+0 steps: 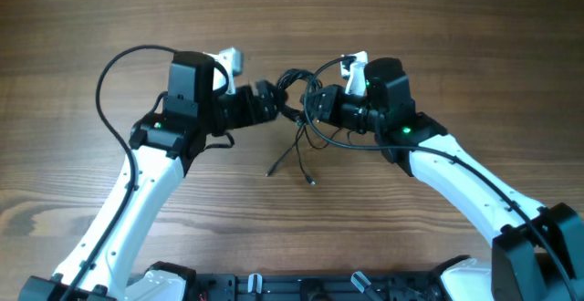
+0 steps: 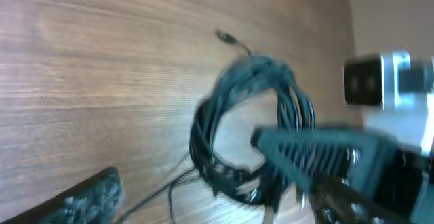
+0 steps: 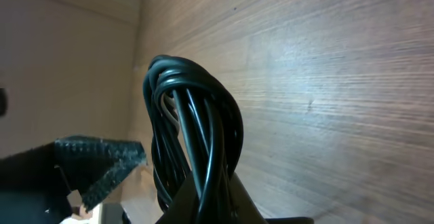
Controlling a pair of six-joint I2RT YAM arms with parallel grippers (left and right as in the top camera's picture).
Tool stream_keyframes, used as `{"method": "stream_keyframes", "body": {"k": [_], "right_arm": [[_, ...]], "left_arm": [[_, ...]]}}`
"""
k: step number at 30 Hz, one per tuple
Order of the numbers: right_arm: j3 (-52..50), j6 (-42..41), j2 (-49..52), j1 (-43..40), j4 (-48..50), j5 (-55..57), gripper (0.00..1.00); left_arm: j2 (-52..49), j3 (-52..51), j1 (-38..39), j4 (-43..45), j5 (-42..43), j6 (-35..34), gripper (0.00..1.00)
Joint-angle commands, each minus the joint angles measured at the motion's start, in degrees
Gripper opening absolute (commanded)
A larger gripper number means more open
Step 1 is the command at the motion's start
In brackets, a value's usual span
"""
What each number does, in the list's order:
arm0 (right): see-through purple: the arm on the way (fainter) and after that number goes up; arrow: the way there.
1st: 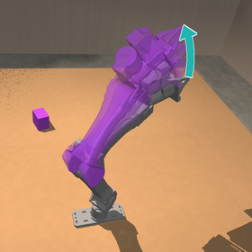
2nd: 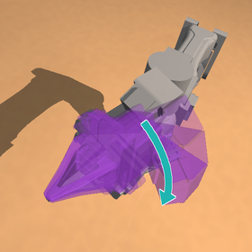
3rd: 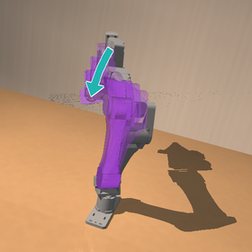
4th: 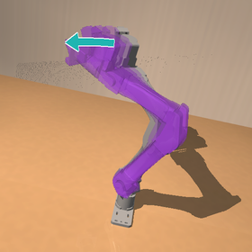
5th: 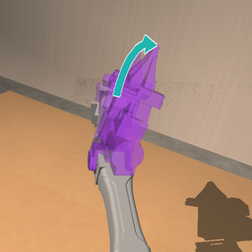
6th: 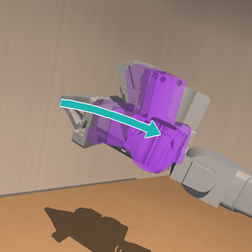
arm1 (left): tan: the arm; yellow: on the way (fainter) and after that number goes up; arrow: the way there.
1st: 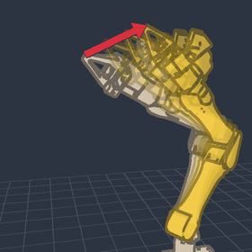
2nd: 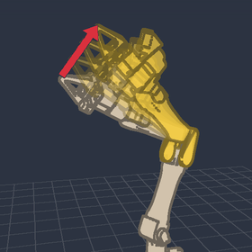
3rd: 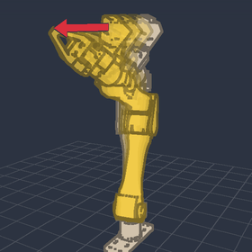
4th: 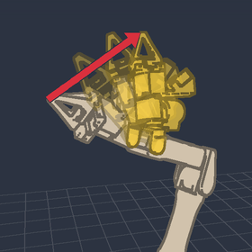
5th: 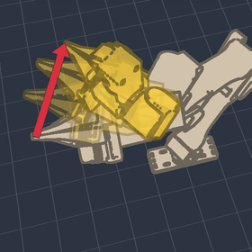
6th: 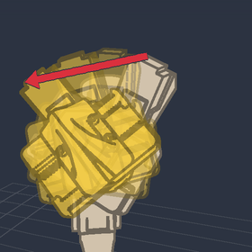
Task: Untangle cables
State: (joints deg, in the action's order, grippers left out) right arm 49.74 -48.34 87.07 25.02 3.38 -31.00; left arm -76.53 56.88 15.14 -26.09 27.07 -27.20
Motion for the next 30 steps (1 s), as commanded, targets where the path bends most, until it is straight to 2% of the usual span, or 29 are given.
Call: {"method": "stream_keyframes", "body": {"k": [1,4,5,7,8,9,10,11,12,13,14,17,19,25,26,27,29,30], "right_arm": [[0.39,-1.64,-0.28,0.96,0.52,-0.98,0.04],[0.39,-1.57,-0.28,0.96,0.68,-1.7,0.04],[0.39,-1.53,-0.28,0.96,0.68,-1.68,0.04],[0.39,-0.13,-0.28,0.96,0.55,-1.7,0.04],[0.39,3.06,-0.28,0.96,0.39,-1.7,0.05],[0.39,7.74,-0.28,0.83,-0.04,-1.73,0.14],[0.39,13.51,-0.28,0.55,-1.05,-1.77,0.44],[0.42,17.94,-0.31,0.09,-2.62,-2.03,0.79],[0.42,21.42,-0.57,-0.79,-4.94,-2.29,1.0],[0.42,28.37,-1.44,-3.13,-9.22,-4.17,1.0],[0.42,37.55,-2.58,-6.49,-11.87,-10.73,1.0],[0.42,47.63,-2.91,-10.29,-10.93,-25.44,0.99],[0.39,52.76,-2.6,-9.81,-10.8,-26.18,0.93],[0.39,52.65,1.4,-6.51,-11.02,-22.34,0.74],[0.39,52.65,1.68,-5.95,-11.06,-23.39,0.68],[0.39,52.76,1.7,-5.11,-10.95,-24.55,0.56],[0.39,52.65,1.7,-3.82,-11.1,-24.06,0.19],[0.39,52.63,1.7,-3.63,-11.37,-23.85,0.04]], "left_arm": [[-3.8,0.22,1.97,1.97,-3.37,-12.46,0.73],[-7.43,0.22,3.98,3.19,-3.39,-13.07,0.56],[-8.22,0.22,4.09,3.52,-3.39,-14.16,0.43],[-8.9,0.22,3.96,5.42,-4.96,-14.4,0.04],[-8.87,0.24,3.54,6.16,-5.92,-14.34,0.04],[-8.85,0.24,2.84,7.23,-6.38,-12.74,0.04],[-8.85,0.24,1.7,8.13,-6.34,-9.66,0.04],[-8.63,0.24,0.76,8.0,-5.86,-5.05,0.04],[-8.52,0.24,0.39,7.56,-5.09,-1.01,0.04],[-8.48,0.24,0.17,5.14,-3.98,7.19,0.04],[-8.48,0.24,0.17,0.15,-4.0,16.44,0.04],[-8.48,0.24,0.44,-4.61,-3.93,26.91,0.04],[-8.48,0.24,1.27,-4.63,-1.62,31.5,0.04],[-8.31,0.24,1.46,-1.4,11.87,31.91,0.04],[-8.15,0.24,1.46,-1.36,12.46,31.89,0.04],[-8.11,0.24,1.46,-1.16,13.51,31.89,0.04],[-8.11,0.24,1.46,-0.2,14.91,30.75,0.04],[-7.93,0.24,1.42,0.7,14.91,29.18,0.04]]}}
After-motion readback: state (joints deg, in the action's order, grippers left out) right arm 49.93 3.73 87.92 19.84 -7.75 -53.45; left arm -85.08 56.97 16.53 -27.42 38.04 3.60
